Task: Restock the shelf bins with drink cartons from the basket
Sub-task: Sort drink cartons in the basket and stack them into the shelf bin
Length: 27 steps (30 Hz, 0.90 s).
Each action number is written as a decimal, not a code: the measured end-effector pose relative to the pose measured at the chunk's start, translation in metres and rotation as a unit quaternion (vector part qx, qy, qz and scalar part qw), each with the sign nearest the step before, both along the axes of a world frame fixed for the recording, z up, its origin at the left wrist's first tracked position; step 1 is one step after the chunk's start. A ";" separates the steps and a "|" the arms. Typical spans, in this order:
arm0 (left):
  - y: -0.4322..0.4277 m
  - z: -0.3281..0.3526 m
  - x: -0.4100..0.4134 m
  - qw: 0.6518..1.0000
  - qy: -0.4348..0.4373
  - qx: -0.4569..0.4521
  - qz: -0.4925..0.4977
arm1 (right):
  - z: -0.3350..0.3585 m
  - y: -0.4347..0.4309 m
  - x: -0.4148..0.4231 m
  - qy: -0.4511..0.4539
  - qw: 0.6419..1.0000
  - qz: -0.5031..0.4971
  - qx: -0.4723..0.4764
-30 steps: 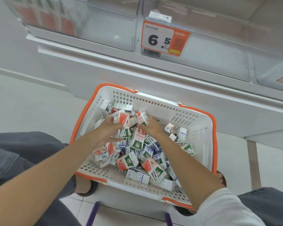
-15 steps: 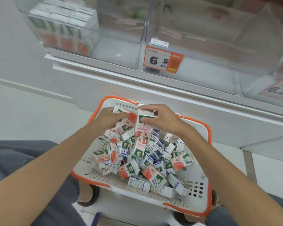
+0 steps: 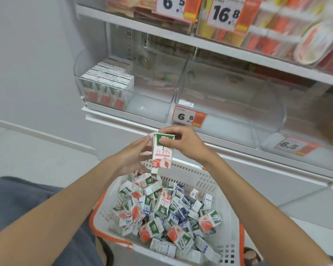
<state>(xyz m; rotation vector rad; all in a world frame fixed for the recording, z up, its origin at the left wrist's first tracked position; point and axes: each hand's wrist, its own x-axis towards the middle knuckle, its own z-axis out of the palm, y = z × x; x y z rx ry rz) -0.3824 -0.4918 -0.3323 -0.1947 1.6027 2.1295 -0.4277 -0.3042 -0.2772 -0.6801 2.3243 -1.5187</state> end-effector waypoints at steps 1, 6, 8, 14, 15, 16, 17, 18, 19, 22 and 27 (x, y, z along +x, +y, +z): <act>0.000 0.005 0.001 0.999 0.002 0.034 -0.010 | 0.002 -0.004 0.001 0.030 0.999 -0.003 0.011; -0.007 0.028 -0.002 0.998 0.061 -0.011 -0.010 | 0.017 -0.023 -0.004 0.093 0.993 -0.013 0.077; -0.017 0.041 -0.010 0.995 0.087 -0.041 0.004 | 0.031 -0.029 -0.014 -0.005 0.998 0.025 0.064; -0.065 0.094 -0.062 0.959 0.211 -0.162 0.103 | 0.086 -0.070 -0.068 -0.006 0.999 0.042 -0.018; -0.076 0.101 -0.075 0.938 0.247 -0.213 0.115 | 0.093 -0.078 -0.079 0.018 0.999 0.019 -0.037; -0.089 0.106 -0.088 0.910 0.279 -0.283 0.119 | 0.097 -0.085 -0.092 0.038 0.998 -0.011 -0.055; -0.101 0.109 -0.101 0.874 0.302 -0.364 0.113 | 0.099 -0.093 -0.107 0.054 0.995 -0.042 -0.071; -0.112 0.110 -0.114 0.832 0.312 -0.448 0.097 | 0.100 -0.101 -0.121 0.067 0.992 -0.073 -0.082; -0.123 0.109 -0.127 0.786 0.310 -0.529 0.080 | 0.098 -0.110 -0.137 0.085 0.988 -0.105 -0.079; -0.147 0.094 -0.161 0.649 0.286 -0.705 0.003 | 0.081 -0.134 -0.188 0.147 0.968 -0.204 0.002; -0.169 0.067 -0.189 0.600 0.251 -0.757 -0.067 | 0.044 -0.172 -0.256 0.200 0.940 -0.246 0.127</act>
